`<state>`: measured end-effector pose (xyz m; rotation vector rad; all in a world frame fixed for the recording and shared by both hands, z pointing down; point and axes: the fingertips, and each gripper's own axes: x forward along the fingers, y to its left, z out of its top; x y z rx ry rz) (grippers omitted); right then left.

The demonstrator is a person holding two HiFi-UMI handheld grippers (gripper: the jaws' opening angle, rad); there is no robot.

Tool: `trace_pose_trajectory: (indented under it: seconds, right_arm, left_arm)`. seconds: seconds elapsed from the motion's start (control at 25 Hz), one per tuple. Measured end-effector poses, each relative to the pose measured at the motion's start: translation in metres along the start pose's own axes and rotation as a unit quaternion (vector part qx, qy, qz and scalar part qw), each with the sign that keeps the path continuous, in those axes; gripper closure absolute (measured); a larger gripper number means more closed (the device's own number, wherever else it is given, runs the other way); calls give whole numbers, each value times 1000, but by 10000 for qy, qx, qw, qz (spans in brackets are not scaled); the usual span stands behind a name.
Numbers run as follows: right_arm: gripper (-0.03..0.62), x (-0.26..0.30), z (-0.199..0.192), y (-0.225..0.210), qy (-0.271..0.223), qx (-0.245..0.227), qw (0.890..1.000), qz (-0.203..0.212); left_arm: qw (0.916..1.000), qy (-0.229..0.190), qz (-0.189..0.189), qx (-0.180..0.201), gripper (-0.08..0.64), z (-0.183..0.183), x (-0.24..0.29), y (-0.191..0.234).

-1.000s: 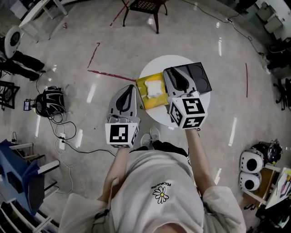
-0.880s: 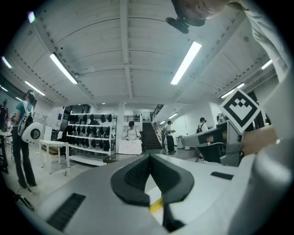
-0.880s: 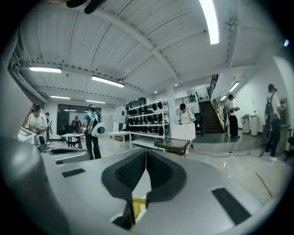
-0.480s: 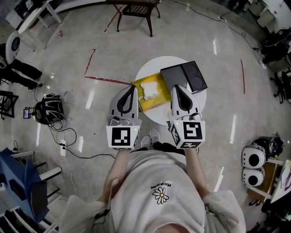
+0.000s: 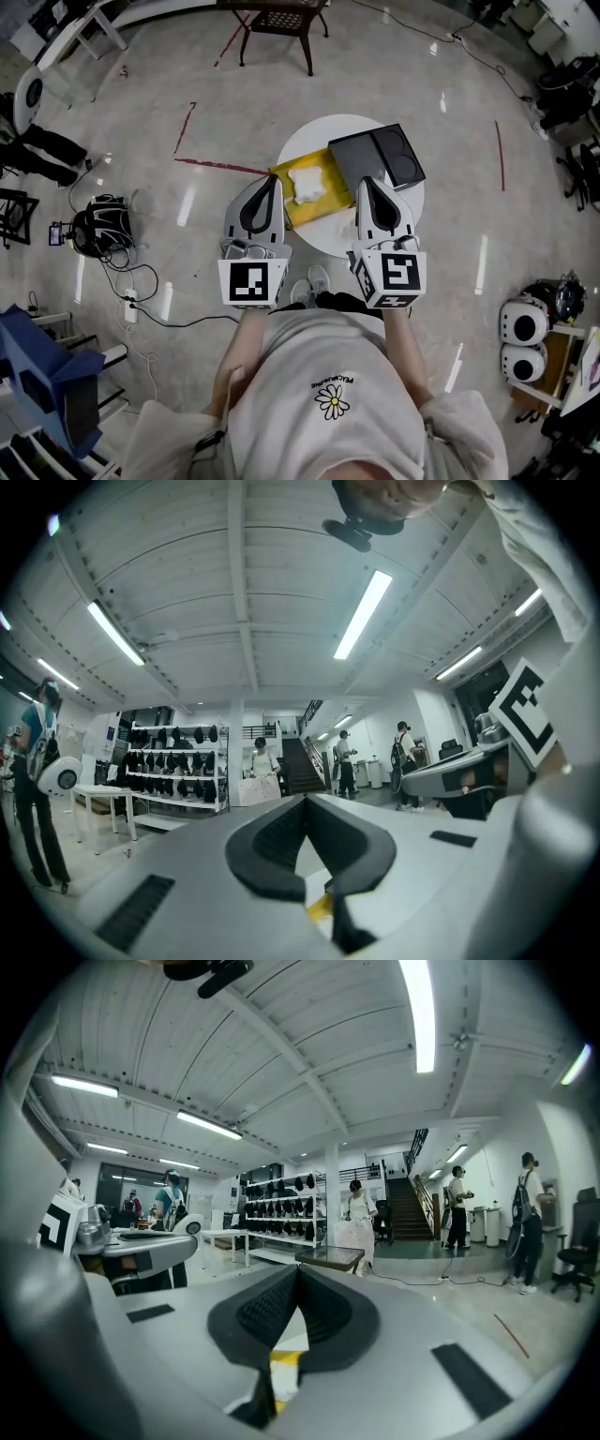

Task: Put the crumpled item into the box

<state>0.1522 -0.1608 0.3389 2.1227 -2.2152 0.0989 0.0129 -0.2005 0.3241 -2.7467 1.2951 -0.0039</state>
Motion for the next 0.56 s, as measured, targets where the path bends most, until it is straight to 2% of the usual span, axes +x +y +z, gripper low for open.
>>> trace_pose_trajectory:
  seconds: [0.56]
  right_arm:
    - [589,-1,14,2,-157,-209,9997,-1]
  left_arm:
    - [9998,-145,10,105,558,8,5,2]
